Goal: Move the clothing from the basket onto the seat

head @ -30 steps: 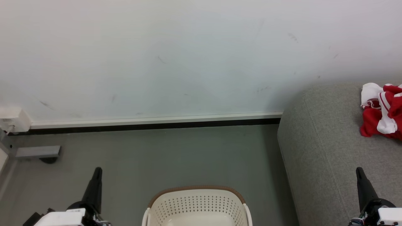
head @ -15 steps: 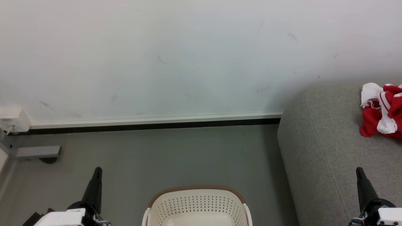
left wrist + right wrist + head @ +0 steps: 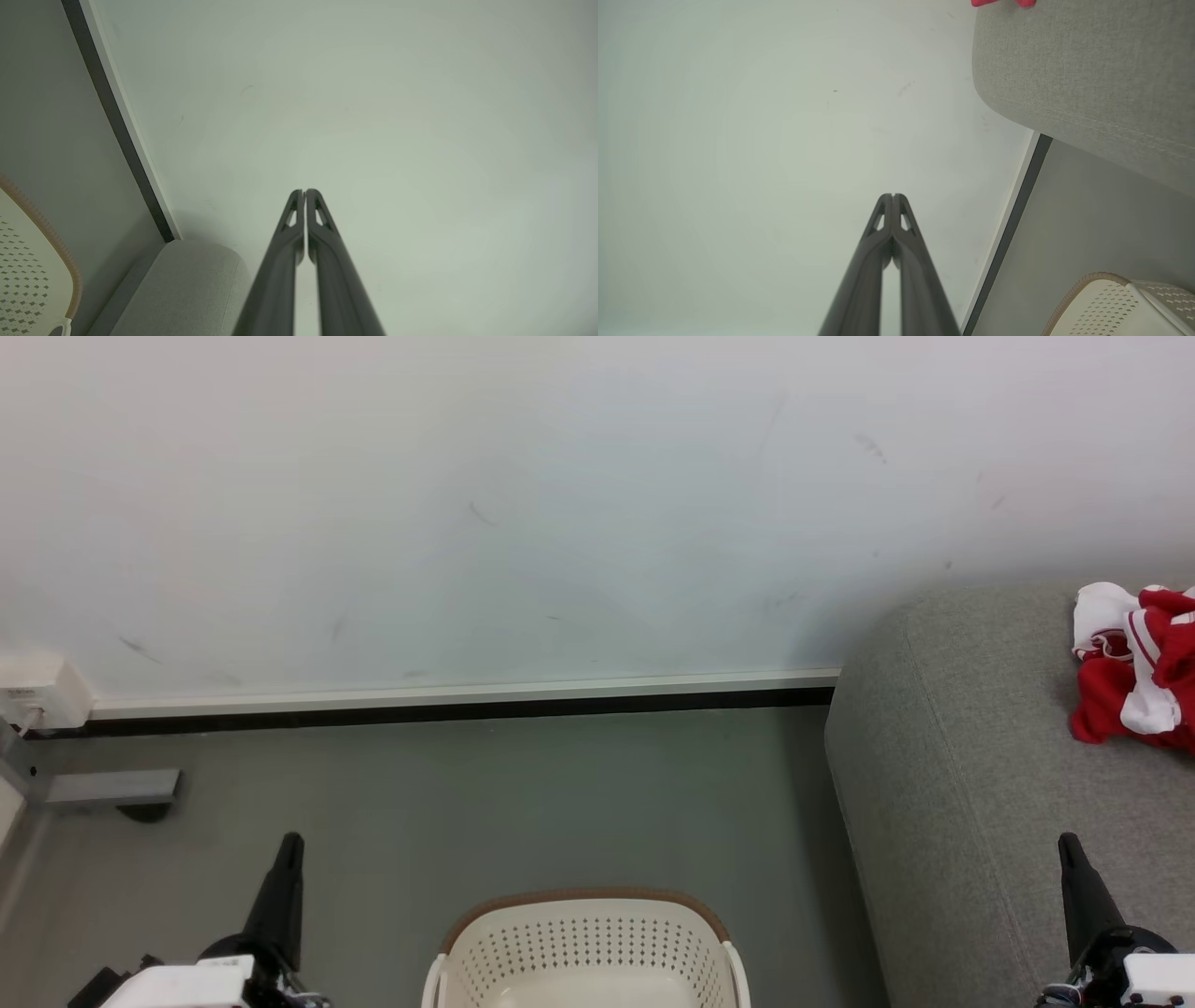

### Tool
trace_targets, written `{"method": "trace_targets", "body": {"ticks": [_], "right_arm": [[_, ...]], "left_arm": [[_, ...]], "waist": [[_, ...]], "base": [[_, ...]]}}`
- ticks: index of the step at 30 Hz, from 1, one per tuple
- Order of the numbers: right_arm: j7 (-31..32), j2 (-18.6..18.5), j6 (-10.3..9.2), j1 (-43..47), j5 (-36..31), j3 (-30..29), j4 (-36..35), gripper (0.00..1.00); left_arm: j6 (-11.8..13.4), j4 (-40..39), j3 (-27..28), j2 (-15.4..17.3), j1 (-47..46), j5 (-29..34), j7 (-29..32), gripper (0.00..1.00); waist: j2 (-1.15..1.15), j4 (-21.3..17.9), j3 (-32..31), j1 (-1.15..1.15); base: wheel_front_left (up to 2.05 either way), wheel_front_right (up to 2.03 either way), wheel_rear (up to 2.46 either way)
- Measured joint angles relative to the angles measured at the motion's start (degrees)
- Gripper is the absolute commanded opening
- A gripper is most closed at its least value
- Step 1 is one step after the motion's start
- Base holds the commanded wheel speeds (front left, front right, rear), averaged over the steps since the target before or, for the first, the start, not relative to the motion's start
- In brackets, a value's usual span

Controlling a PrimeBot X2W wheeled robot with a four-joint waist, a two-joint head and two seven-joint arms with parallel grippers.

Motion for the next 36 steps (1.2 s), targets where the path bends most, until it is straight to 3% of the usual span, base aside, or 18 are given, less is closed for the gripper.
{"method": "trace_targets", "body": {"ticks": [36], "right_arm": [[0.00,0.00,0.00,-0.01,0.01,0.01,0.00,0.00]], "left_arm": [[0.00,0.00,0.00,0.00,-0.01,0.00,0.00,0.00]], "waist": [[0.00,0.00,0.00,-0.01]], "base": [[0.00,0.00,0.00]]}}
